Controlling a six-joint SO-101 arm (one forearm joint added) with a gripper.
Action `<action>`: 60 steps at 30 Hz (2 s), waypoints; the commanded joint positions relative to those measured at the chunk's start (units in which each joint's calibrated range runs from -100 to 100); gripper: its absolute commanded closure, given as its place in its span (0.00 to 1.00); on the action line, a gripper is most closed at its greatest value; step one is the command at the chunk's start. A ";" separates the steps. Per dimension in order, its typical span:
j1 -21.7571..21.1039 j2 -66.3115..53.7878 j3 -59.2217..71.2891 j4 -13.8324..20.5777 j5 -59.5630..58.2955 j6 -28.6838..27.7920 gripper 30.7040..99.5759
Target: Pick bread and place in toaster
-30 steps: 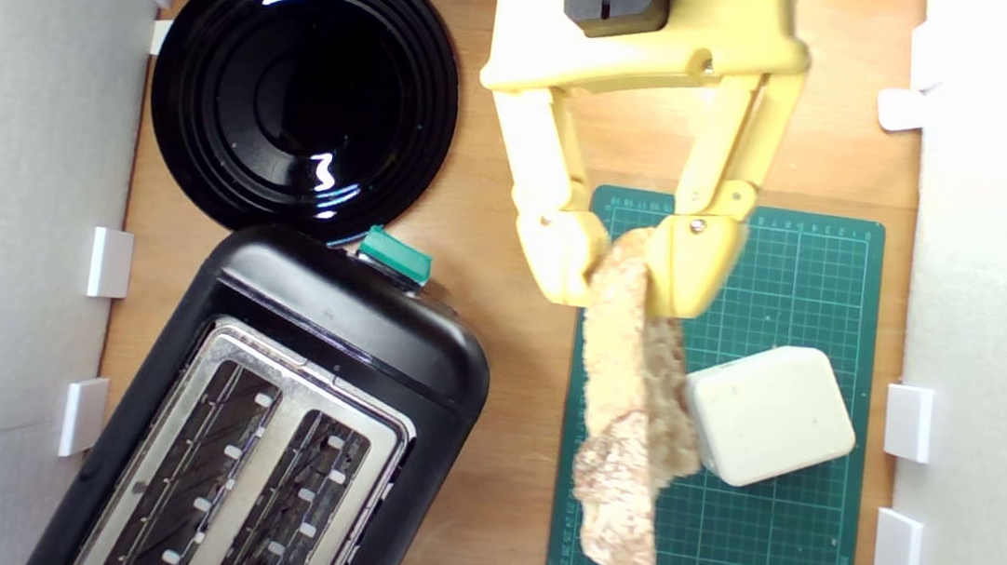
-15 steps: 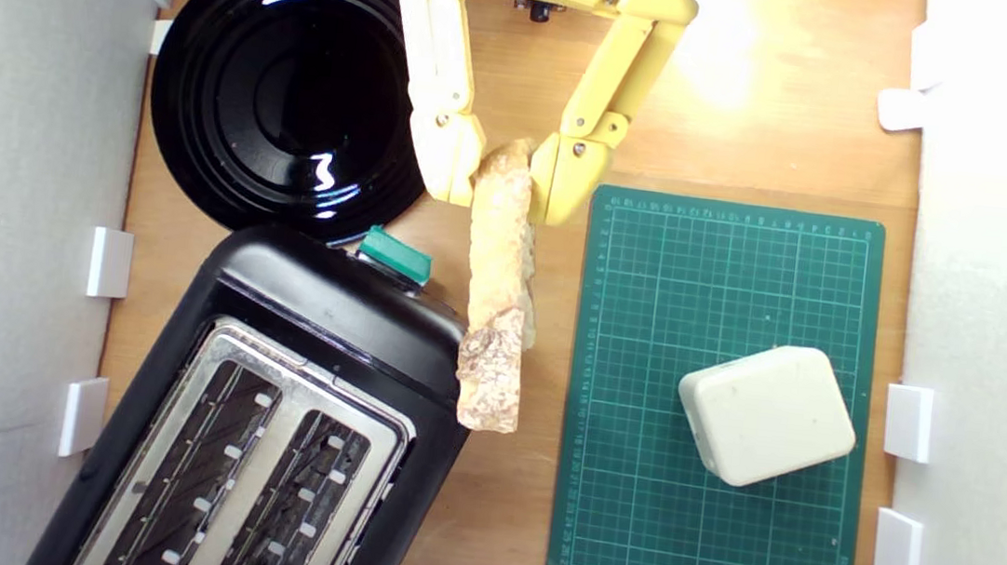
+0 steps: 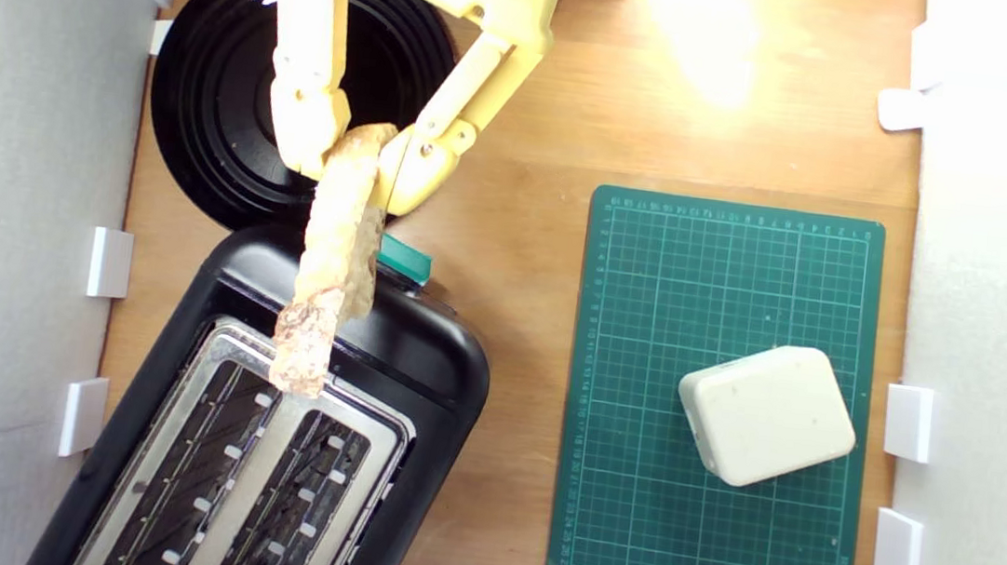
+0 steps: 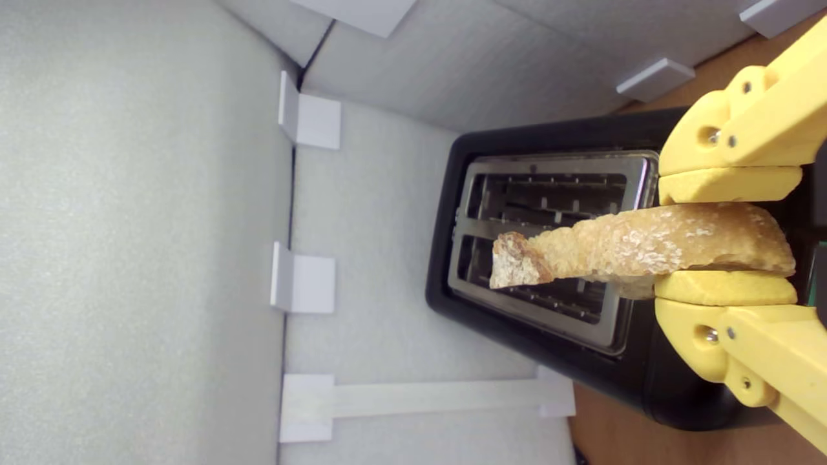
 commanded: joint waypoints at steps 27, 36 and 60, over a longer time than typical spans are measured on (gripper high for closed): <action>6.06 10.01 -7.54 2.83 -0.07 -0.50 0.59; 6.30 11.43 -8.35 2.83 -1.35 -1.49 0.59; 7.75 19.17 -9.53 2.92 -12.10 -2.17 0.59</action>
